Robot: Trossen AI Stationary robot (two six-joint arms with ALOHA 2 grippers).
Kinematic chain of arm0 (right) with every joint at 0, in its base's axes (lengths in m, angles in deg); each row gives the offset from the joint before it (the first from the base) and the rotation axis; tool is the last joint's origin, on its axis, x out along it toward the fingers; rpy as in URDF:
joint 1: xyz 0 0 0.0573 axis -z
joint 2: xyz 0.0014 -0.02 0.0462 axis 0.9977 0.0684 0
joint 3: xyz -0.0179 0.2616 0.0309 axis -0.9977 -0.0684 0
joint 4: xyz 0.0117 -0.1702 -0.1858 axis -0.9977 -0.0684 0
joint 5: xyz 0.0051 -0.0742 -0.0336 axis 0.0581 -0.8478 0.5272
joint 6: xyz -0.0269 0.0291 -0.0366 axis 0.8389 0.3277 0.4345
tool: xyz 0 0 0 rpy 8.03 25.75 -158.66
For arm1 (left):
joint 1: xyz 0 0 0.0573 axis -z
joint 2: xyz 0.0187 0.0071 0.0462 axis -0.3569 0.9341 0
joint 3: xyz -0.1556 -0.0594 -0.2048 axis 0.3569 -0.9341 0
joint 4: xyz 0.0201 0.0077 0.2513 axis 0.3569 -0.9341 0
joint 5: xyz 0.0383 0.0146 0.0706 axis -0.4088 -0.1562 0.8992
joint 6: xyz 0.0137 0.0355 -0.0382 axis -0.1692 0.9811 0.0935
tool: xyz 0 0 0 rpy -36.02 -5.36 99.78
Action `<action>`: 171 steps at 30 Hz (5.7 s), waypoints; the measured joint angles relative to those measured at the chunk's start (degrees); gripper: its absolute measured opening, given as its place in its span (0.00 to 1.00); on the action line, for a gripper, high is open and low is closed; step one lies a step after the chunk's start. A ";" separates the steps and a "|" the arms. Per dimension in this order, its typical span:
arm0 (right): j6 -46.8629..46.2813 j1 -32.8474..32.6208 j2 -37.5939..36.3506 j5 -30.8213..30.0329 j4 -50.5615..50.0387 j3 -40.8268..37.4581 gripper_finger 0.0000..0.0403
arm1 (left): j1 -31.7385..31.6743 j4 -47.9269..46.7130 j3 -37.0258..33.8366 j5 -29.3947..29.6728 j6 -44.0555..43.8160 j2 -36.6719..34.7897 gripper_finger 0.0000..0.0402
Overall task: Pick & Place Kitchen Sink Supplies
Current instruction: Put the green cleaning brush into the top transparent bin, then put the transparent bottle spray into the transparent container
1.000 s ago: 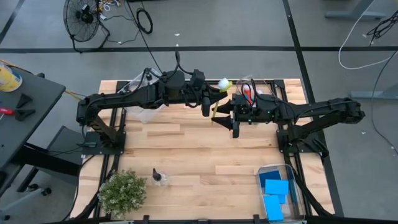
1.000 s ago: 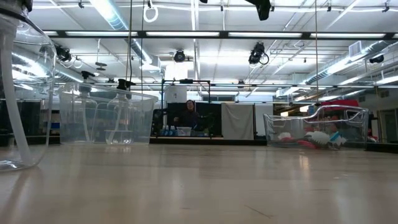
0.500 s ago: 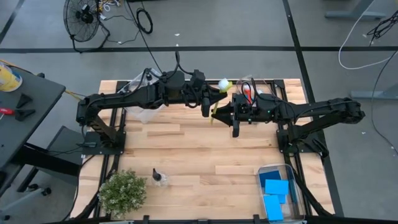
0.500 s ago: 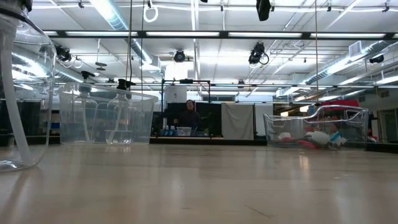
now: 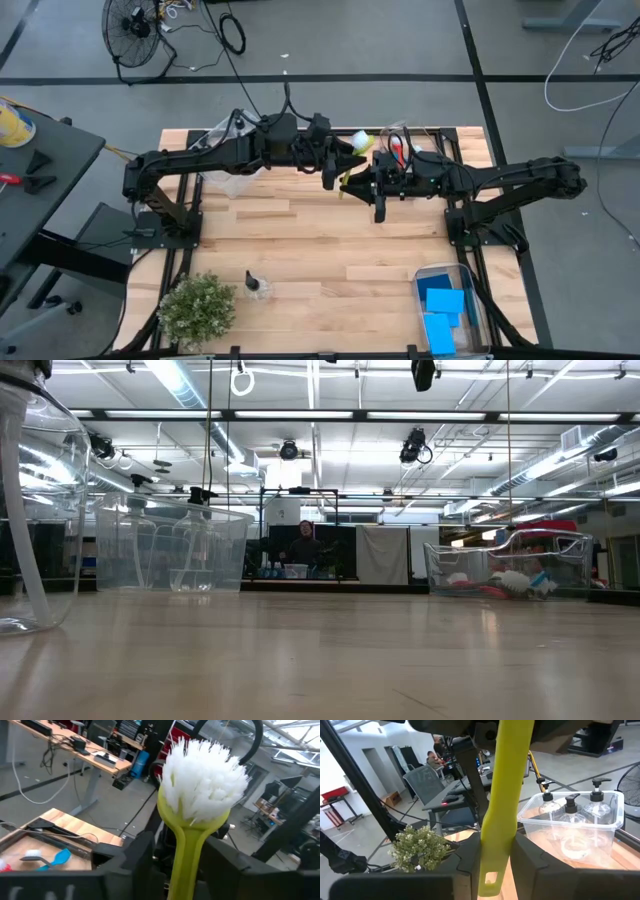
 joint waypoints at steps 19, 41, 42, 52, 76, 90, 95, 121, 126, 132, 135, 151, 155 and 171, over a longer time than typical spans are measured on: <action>0.66 -0.02 0.00 1.27 0.19 0.00 0.20 | -0.46 -3.71 0.02 -1.18 2.81 -3.77 0.75; 0.72 -0.04 -0.04 1.18 -0.53 0.00 0.19 | -0.32 -29.17 -0.02 4.31 12.82 -12.11 0.58; 0.92 -0.04 -0.04 1.17 -0.62 0.00 0.19 | -0.32 -29.90 -0.02 4.40 13.25 -12.11 0.54; 3.72 0.92 -2.05 2.54 -9.86 0.00 0.19 | 0.71 -35.91 -0.02 4.49 18.21 -13.00 0.16; 1.34 11.14 -16.02 0.61 -43.09 0.09 0.19 | 0.73 -20.18 -25.36 6.95 13.60 -26.91 0.01; -2.44 26.52 -16.13 2.03 -61.36 0.09 0.19 | -0.83 -20.06 -28.11 9.43 12.19 -33.06 0.01; -1.80 32.56 -16.13 -1.20 -62.94 0.09 0.19 | -2.80 -18.88 -28.00 9.83 12.02 -33.05 0.02; -6.91 45.31 -0.60 -9.18 -70.07 0.00 0.19 | -13.33 -16.79 -28.00 2.67 15.52 -32.96 0.03; -7.10 45.31 2.06 -7.67 -70.00 0.00 0.19 | -13.61 -16.84 -28.00 1.77 15.57 -32.96 0.01; -6.93 45.31 5.48 -3.41 -70.82 0.00 0.19 | -13.54 -16.84 -28.00 1.22 15.67 -32.96 0.03; -6.93 45.29 7.19 -1.37 -70.86 0.00 0.19 | -13.54 -16.84 -28.00 1.16 15.66 -32.96 0.03; -6.72 45.29 12.46 2.51 -73.17 0.00 0.27 | -13.50 -16.84 -28.00 1.16 14.95 -32.96 0.06; -6.90 45.27 12.46 -1.30 -73.33 0.00 0.34 | -13.50 -16.84 -28.00 2.34 13.94 -32.96 0.07; -1.23 45.22 6.75 -1.99 -71.98 0.00 0.48 | -13.54 -17.56 -28.00 9.12 10.65 -32.95 0.08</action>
